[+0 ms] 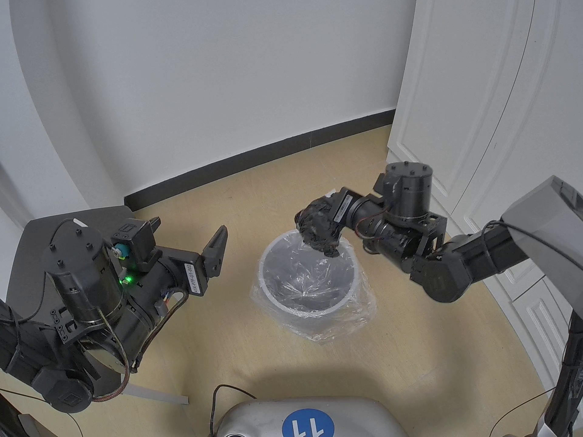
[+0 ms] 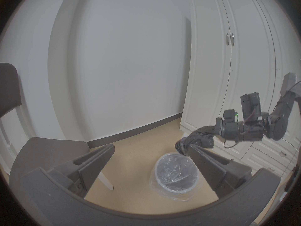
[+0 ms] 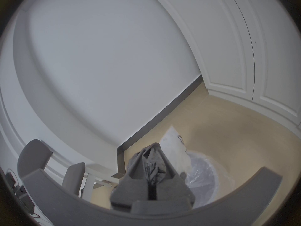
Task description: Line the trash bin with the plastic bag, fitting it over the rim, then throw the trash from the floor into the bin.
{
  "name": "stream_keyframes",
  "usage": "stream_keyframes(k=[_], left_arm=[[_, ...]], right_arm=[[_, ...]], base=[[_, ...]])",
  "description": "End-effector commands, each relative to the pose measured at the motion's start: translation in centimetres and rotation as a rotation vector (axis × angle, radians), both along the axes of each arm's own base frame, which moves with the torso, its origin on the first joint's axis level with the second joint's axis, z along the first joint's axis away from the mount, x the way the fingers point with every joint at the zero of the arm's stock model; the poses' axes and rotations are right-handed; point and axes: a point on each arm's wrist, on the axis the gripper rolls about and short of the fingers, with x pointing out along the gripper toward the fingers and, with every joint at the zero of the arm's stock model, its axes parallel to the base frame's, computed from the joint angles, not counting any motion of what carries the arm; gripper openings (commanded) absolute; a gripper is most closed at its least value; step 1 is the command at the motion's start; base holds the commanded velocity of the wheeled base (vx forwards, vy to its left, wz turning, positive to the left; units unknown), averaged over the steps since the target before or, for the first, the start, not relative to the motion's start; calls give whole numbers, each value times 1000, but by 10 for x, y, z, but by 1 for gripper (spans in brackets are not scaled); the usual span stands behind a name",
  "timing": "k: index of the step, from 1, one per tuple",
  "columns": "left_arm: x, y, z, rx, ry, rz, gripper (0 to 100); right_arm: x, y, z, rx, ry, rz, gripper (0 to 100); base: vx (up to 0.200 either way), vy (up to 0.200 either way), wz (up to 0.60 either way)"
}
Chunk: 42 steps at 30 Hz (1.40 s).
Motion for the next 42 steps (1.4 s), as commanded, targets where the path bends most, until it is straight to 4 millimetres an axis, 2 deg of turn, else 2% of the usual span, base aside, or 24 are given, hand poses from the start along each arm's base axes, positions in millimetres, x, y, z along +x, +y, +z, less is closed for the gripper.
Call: stream_keyframes(k=[1,10,12,13,16,17,25,29,34,42], left_arm=[[0,1,1,2,-4,2,100],[0,1,2,10,-10,4,100],[0,1,2,10,-10,4,100],[0,2,2,9,-11,4,100],[0,1,2,10,-10,4,100],[0,1,2,11,-8,4,100],[0,2,3,8,-12,6,100],[-1,2,3,8,-12,4,100],[0,2,2,10,-10,6,100],[-1,2,2,9,-11,4,100]], right_arm=[[-4,22,-34,-34,53,42,0],[0,34,-75,-79,115,62,0],[0,35,-78,-82,119,62,0],[1,38,-91,-95,136,68,0],[2,39,-101,-104,145,68,0],[4,41,-111,-113,159,71,0],[23,34,-141,-132,193,42,0],[26,36,-150,-136,202,40,0],[35,29,-153,-133,202,18,0],[38,29,-159,-132,201,15,0]], base=[[0,0,0],[0,0,0],[0,0,0],[0,0,0],[0,0,0],[0,0,0],[0,0,0],[0,0,0],[0,0,0],[0,0,0]])
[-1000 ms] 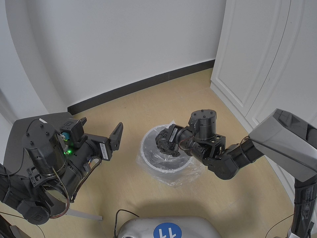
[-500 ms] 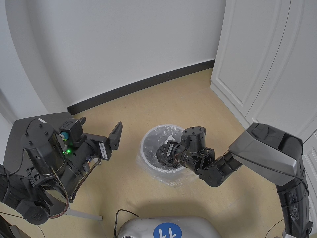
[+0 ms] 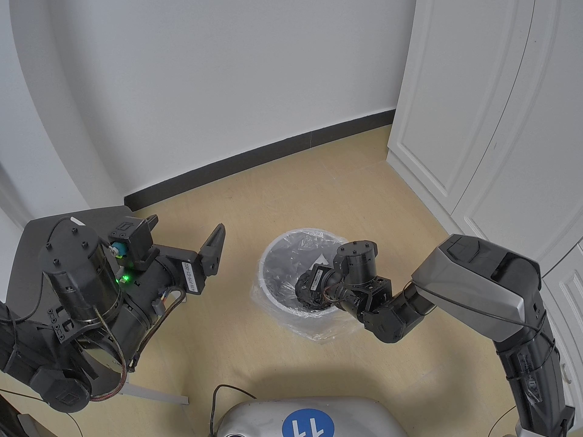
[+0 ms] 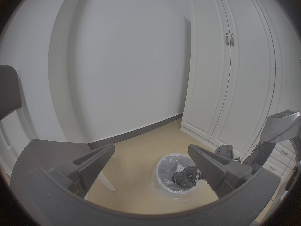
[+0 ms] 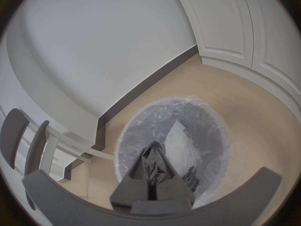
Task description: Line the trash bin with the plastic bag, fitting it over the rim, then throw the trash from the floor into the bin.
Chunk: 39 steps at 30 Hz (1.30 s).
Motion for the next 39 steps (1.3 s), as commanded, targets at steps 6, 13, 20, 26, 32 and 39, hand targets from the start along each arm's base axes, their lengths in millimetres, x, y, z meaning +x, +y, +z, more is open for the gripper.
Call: stream_keyframes(k=[6,13,20,26,32,39], left_arm=[[0,0,0,0,0,1,100],[0,0,0,0,0,1,100],[0,0,0,-1,-1,0,100],[0,0,1,-2,-3,1,100],[0,0,1,-1,-3,0,100],[0,0,1,-1,-3,0,100]], right_arm=[[10,-5,-10,-1,4,-21,0],[15,-9,-13,-2,5,-35,0],[18,-10,-18,-5,10,-40,0],[18,-10,-18,-7,10,-39,0],[18,-10,-19,-8,11,-39,100],[18,-10,-18,-6,8,-39,100]], base=[[0,0,0],[0,0,0],[0,0,0],[0,0,0],[0,0,0],[0,0,0]])
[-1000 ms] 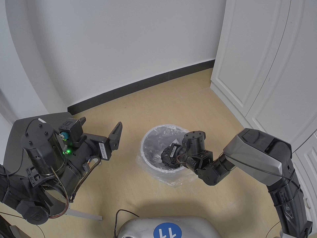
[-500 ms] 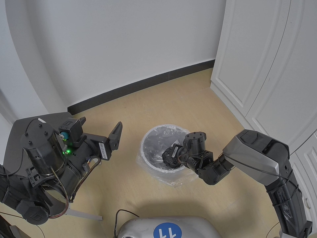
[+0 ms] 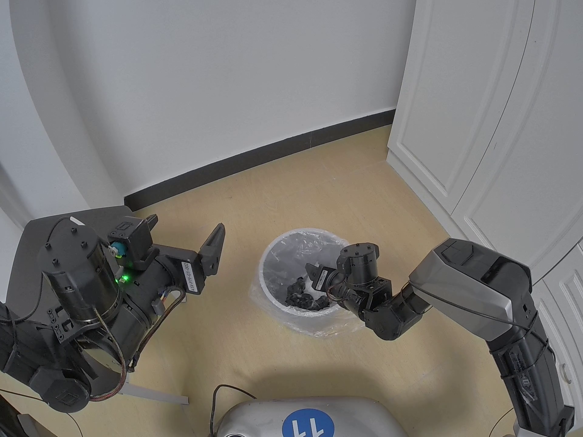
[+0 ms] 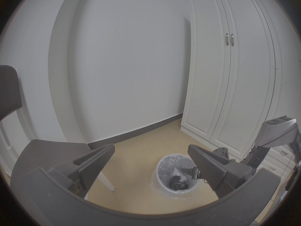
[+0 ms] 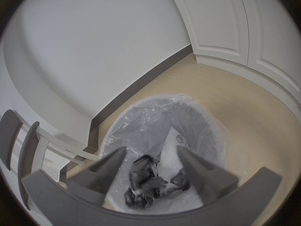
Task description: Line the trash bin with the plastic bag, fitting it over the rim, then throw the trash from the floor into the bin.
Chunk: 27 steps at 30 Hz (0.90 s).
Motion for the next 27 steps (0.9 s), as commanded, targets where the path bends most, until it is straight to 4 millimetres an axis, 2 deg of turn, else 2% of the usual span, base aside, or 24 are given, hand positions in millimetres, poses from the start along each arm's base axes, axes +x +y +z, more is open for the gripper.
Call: stream_keyframes(k=[1,22,27], left_arm=[[0,0,0,-1,-1,0,100],[-1,1,2,-5,-7,0,100],[-2,2,2,-7,-7,0,100]], right_arm=[[0,0,1,1,-2,0,100],[-5,-2,20,6,-32,4,100],[-17,-11,58,4,-87,2,100]], base=[[0,0,0],[0,0,0],[0,0,0]])
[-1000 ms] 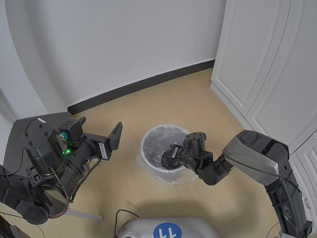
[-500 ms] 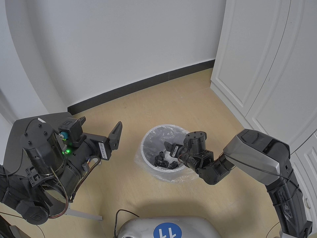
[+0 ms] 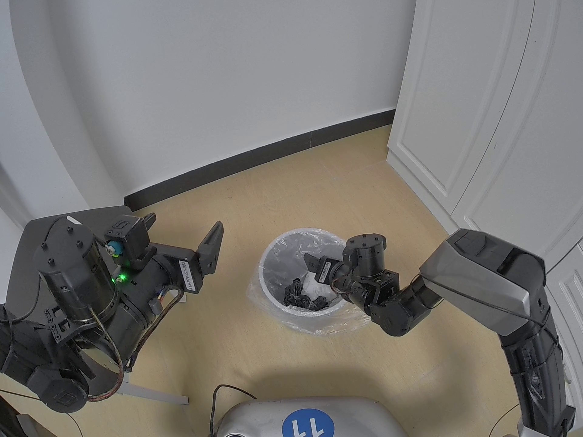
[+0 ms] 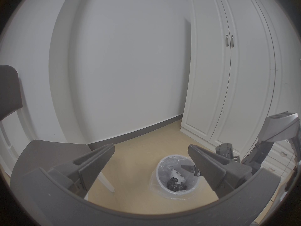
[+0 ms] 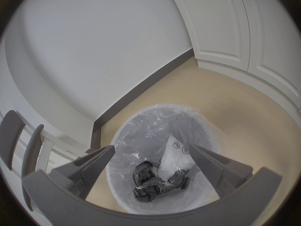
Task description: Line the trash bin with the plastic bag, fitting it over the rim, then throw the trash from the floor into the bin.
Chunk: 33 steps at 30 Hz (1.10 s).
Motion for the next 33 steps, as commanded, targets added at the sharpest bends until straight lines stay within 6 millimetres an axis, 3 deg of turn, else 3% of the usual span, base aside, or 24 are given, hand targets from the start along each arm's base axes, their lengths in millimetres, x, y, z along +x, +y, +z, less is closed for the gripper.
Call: stream_keyframes(k=[1,9,10,17,20,21,22,26,29,33], left_arm=[[-1,0,0,-1,0,1,100],[-3,2,4,-9,-12,1,100],[-3,2,4,-11,-12,1,100],[-23,17,39,-60,-223,8,100],[-40,30,60,-89,-355,22,100],[-40,30,60,-89,-358,22,100],[-46,36,68,-87,-397,31,100],[-66,52,82,-44,-484,68,100],[-76,61,89,-17,-529,89,100],[-81,78,95,11,-584,135,100]], right_arm=[[-12,-11,42,-3,-66,3,100],[-39,-43,107,-29,-244,0,100],[-40,-43,108,-31,-247,-1,100],[-99,-97,115,-265,-393,-75,100],[-126,-120,128,-327,-520,-132,100],[-126,-121,128,-333,-519,-134,100],[-139,-129,133,-372,-514,-166,100],[-170,-142,147,-366,-514,-242,100],[-177,-149,152,-338,-520,-265,100],[-196,-158,183,-227,-622,-305,100]], base=[[0,0,0],[0,0,0],[0,0,0],[0,0,0],[0,0,0],[0,0,0],[0,0,0],[0,0,0],[0,0,0],[0,0,0]])
